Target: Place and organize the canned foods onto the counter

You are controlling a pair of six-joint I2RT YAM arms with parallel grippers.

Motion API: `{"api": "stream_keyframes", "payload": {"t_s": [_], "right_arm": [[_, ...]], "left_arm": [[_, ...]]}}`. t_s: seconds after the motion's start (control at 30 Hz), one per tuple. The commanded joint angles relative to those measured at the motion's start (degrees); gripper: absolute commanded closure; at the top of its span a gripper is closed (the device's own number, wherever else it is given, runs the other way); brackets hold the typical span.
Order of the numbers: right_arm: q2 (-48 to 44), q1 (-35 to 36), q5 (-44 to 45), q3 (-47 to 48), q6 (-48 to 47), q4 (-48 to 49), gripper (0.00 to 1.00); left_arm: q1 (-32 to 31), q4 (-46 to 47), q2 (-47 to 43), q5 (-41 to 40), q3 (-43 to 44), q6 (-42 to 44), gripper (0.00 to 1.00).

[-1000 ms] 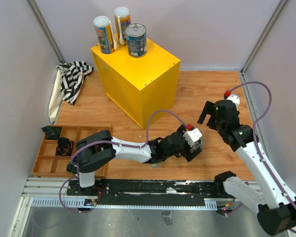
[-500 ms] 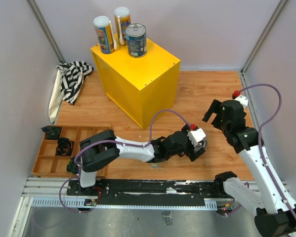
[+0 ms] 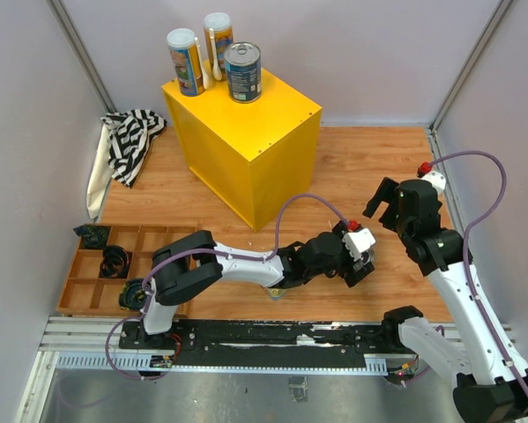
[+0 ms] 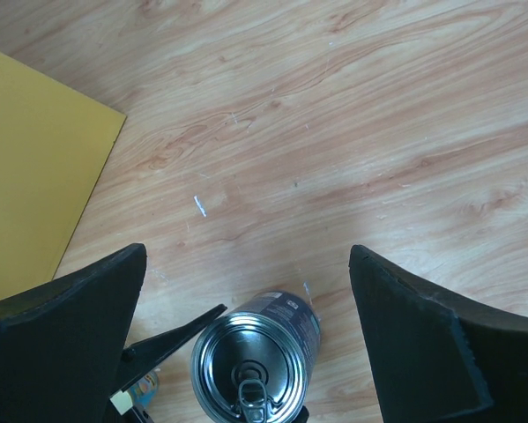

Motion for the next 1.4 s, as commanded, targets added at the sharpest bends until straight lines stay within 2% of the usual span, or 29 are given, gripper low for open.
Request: {"api": "stream_keyframes", "payload": {"t_s": [0.0, 0.2, 0.33, 0.43, 0.47, 0.5, 0.6, 0.7, 0.73, 1.17, 1.37], "right_arm": [[-1.06, -1.05, 0.36, -0.79, 0.46, -0.97, 0.02], [-1.98, -1.17, 0.1, -1.74, 1.11, -1.2, 0.02], [-2.68, -1.22, 0.18, -2.17, 1.66, -1.7, 0.02], [-3.3, -1.22, 0.6, -2.34, 1.78, -2.06, 0.02], [-3.43, -1.22, 0.76, -2.25, 1.86, -2.19, 0.02], [-3.65, -1.19, 0.87, -2.29, 1.95, -2.29, 0.02], [-4.01, -1.16, 0.96, -1.99, 1.95, -2.73, 0.02], [-4.36, -1.18, 1.62, -1.77, 1.92, -3.53, 0.02], [-4.48, -1.16, 1.86, -1.76, 1.83, -3.7, 0.02], [-5.8, -1.25, 3.93, -0.24, 0.53, -5.51, 0.02], [-5.65, -1.63, 4.34, 1.26, -0.51, -5.91, 0.02]], "left_arm": [[-0.24, -0.89, 1.88, 1.94, 2.43, -0.06, 0.01], [-0.24, -2.83, 2.93, 2.26, 3.98, -0.78, 0.01], [-0.24, -3.18, 2.65, 2.61, 3.93, -1.05, 0.09], [-0.24, -3.34, 2.18, 2.9, 3.66, -1.22, 0.25], [-0.25, -3.55, 2.1, 3.1, 3.64, -1.24, 0.38], [-0.28, -3.89, 1.92, 3.12, 3.74, -1.38, 0.47], [-0.24, -4.69, 1.33, 3.27, 3.68, -1.91, 0.64], [-0.24, -5.88, 0.65, 3.58, 3.93, -2.04, 0.97], [-0.24, -6.18, 0.31, 3.62, 3.92, -2.19, 0.99], [-0.08, -7.86, -4.26, 5.83, 2.62, -4.56, 1.0], [0.9, -10.7, -3.81, 8.45, 4.08, -8.59, 1.0]]}}
